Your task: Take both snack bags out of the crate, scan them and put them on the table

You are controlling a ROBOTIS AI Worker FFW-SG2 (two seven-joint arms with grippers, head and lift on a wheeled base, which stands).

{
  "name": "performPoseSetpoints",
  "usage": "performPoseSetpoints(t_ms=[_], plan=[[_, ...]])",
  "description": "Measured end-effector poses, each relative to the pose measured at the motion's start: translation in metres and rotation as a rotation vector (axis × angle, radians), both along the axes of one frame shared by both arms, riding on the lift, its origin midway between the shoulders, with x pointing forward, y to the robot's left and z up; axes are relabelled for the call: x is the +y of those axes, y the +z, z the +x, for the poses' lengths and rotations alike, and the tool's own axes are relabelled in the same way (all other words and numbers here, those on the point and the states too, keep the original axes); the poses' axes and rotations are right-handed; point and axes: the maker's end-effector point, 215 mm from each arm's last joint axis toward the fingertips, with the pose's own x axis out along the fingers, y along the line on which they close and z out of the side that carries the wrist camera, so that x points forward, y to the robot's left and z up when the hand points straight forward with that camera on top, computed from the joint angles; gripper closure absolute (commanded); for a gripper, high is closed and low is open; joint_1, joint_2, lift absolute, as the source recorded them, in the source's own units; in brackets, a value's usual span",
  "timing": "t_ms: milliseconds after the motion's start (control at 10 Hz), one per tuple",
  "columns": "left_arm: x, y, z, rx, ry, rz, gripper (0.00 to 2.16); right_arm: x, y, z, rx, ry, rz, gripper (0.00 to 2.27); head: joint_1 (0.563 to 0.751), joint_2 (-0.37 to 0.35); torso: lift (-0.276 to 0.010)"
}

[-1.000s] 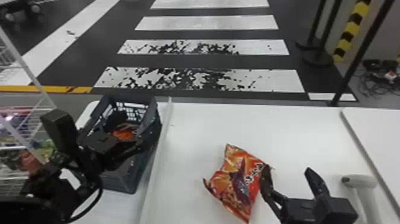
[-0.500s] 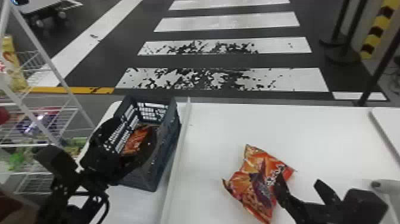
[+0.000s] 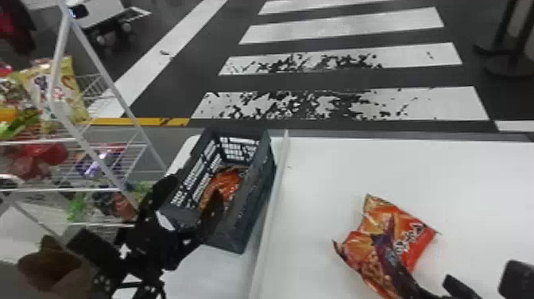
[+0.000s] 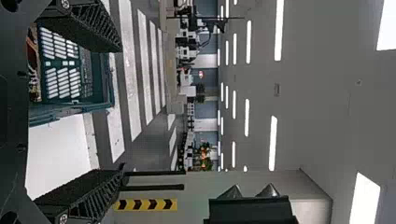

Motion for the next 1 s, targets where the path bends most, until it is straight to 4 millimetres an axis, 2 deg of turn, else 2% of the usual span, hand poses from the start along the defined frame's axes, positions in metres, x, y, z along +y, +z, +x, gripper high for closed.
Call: performPoseSetpoints(t_ms=[200, 400, 600, 1000], plan=[[0.002, -0.002, -0.012, -0.007, -0.013, -0.010, 0.07, 0.014, -0.014, -0.026, 0.122, 0.079, 0.068, 0.18, 0.695, 0.350, -0.092], [0.006, -0.005, -0.016, 0.000, -0.015, -0.016, 0.07, 0.024, -0.019, -0.040, 0.190, 0.134, 0.123, 0.18, 0.695, 0.350, -0.092], [0.005, -0.010, -0.017, 0.009, -0.019, -0.018, 0.07, 0.030, -0.017, -0.043, 0.212, 0.166, 0.196, 0.18, 0.695, 0.350, -0.092], [0.004, -0.019, -0.017, 0.026, -0.023, -0.022, 0.08, 0.025, -0.028, -0.036, 0.245, 0.179, 0.258, 0.18, 0.695, 0.350, -0.092]])
